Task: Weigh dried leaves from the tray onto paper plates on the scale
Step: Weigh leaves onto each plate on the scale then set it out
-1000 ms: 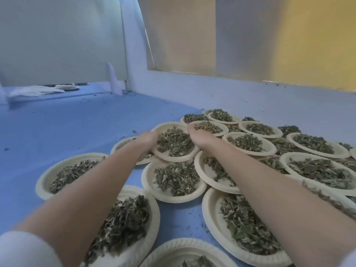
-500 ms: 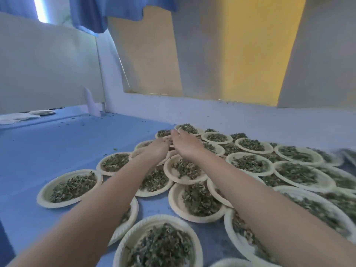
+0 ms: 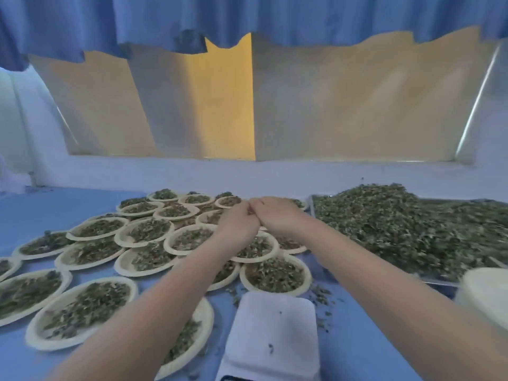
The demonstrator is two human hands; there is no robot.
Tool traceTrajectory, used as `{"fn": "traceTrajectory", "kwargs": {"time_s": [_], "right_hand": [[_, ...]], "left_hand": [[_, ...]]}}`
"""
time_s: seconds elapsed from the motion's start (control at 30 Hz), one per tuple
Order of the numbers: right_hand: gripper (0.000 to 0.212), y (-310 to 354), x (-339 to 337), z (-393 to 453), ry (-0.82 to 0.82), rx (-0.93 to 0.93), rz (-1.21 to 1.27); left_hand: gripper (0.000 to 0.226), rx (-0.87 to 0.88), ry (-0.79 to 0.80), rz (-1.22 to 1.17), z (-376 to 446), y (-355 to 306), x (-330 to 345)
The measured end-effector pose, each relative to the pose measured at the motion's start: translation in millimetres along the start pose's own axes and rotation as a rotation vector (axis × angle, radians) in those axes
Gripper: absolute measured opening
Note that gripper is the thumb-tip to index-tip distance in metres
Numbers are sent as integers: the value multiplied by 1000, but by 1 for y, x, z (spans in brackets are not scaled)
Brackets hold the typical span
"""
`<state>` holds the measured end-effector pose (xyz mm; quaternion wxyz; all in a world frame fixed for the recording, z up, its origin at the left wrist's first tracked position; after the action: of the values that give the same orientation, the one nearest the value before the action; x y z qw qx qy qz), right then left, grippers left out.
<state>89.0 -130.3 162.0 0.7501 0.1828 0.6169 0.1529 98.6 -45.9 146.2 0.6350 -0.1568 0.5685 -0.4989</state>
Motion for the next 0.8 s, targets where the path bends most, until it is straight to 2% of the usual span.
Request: {"fn": "traceTrajectory", "kwargs": {"time_s": [0.2,0.33,0.43,0.53,0.6,0.67,0.8], "right_hand": [[30,-111,-58,-71,-76,192,-61],[43,-168,-85,-112,-59,269,-223],[38,-205,-102,-135,-40,312,-395],[31,-241,-112,-152,4,375,-466],[33,-259,-114,-158,19,380,-473],[35,-272,-116,-163,25,359,-449],[32,-286,-122,-169,23,264,-406]], "left_hand": [[26,98,188,19,-18,-74,116],[18,123,279,9,-34,-104,184],[19,127,313,12,-45,-119,223],[26,100,335,-1,-52,-131,248],[39,102,325,30,-53,-138,255],[42,118,321,68,-53,-142,260],[20,136,332,97,-55,-141,265]]}}
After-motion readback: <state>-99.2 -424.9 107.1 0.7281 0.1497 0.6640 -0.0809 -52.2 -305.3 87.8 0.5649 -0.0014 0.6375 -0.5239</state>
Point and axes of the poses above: each hand's wrist, its own z-axis towards the middle knuckle, its own x-axis out of the palm, y = z × x, the point moved 5 cm from there along z, towards the middle knuckle, and after that the axes turned 2 degrees about x, right-handed, at the moved point
